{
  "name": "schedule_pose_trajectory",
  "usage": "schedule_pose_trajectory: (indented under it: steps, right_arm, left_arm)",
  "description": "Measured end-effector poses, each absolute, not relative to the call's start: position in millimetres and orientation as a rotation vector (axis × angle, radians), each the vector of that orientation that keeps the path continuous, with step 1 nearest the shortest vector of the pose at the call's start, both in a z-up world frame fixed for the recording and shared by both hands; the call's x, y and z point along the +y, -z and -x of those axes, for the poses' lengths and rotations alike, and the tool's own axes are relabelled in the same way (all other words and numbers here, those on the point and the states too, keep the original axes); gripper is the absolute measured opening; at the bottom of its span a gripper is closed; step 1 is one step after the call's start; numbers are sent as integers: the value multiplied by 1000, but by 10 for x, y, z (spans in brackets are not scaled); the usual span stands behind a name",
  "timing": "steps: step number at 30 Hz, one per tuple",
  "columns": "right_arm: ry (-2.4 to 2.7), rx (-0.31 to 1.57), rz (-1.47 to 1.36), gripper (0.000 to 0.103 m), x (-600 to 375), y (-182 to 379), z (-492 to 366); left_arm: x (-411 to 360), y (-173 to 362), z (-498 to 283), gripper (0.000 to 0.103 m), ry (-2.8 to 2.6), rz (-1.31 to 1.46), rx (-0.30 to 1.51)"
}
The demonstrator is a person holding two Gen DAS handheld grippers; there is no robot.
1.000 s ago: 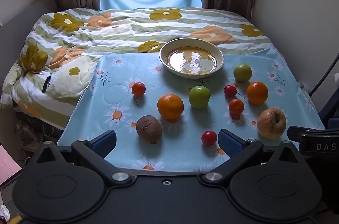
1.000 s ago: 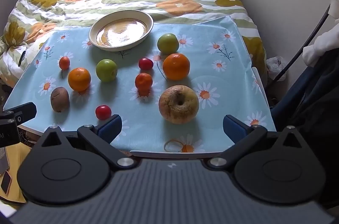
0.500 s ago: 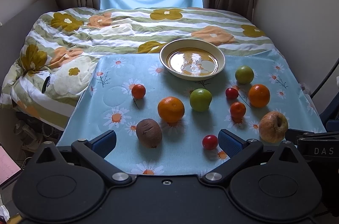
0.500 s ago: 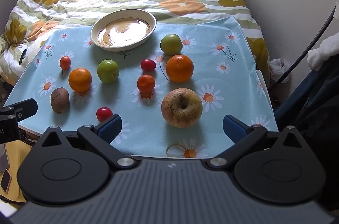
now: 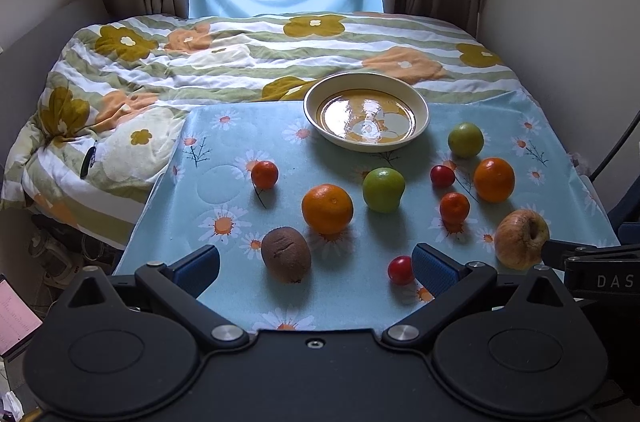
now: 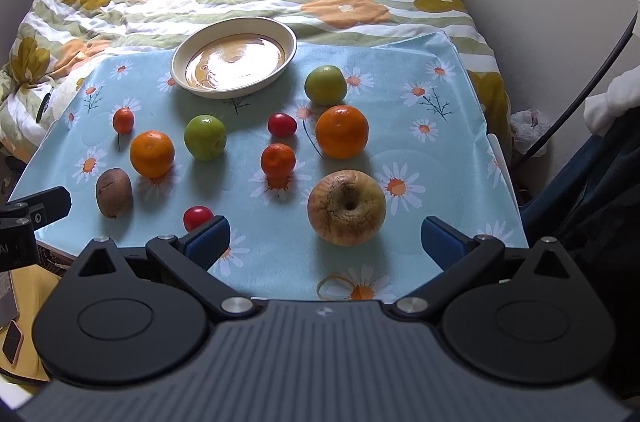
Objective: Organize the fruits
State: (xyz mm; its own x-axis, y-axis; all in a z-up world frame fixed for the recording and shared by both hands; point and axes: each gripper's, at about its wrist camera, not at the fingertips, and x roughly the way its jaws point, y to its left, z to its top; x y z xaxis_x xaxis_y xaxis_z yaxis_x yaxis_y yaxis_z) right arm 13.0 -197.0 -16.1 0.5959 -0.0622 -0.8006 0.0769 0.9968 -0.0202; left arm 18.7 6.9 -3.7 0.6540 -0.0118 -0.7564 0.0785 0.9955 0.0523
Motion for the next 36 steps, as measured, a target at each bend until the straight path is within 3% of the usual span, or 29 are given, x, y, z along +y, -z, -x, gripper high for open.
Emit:
schedule_pose_trajectory:
  steps: [36]
  right_arm:
    - [76,925,-25,103,-1981,145,-121]
  left_arm:
    - [34,-3,-150,103,31,-87,851]
